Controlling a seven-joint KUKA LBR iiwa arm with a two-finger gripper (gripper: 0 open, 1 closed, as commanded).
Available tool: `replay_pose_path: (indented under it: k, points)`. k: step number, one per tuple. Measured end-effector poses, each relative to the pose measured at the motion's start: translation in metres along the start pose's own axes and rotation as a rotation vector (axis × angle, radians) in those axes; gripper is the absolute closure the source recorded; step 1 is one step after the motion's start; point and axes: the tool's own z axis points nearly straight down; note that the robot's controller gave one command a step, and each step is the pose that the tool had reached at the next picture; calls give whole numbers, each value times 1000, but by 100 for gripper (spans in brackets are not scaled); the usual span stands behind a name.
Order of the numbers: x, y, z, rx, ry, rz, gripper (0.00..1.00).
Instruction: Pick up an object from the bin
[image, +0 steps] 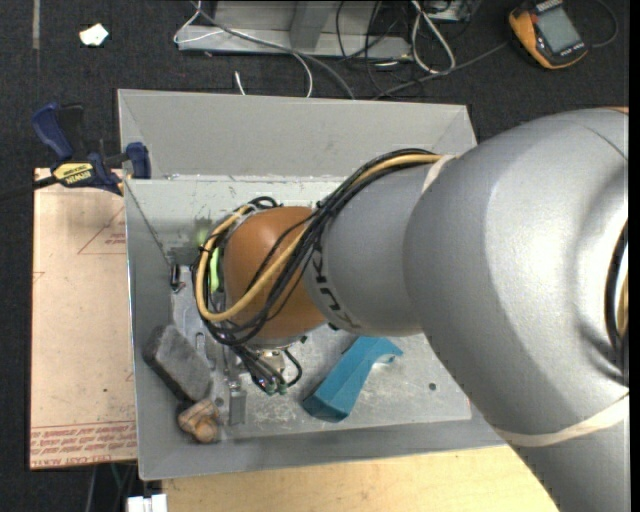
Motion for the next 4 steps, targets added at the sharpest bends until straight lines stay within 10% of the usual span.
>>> replay_pose_path:
  k: [1, 2, 3, 4]
  points:
    - [-1, 10, 1, 0, -2, -320, 0]
    - [7, -47, -32, 0, 0, -133, 0]
    - [3, -27, -19, 0, -3, -80, 0]
    - [15, -55, -39, -3, -1, -86, 0]
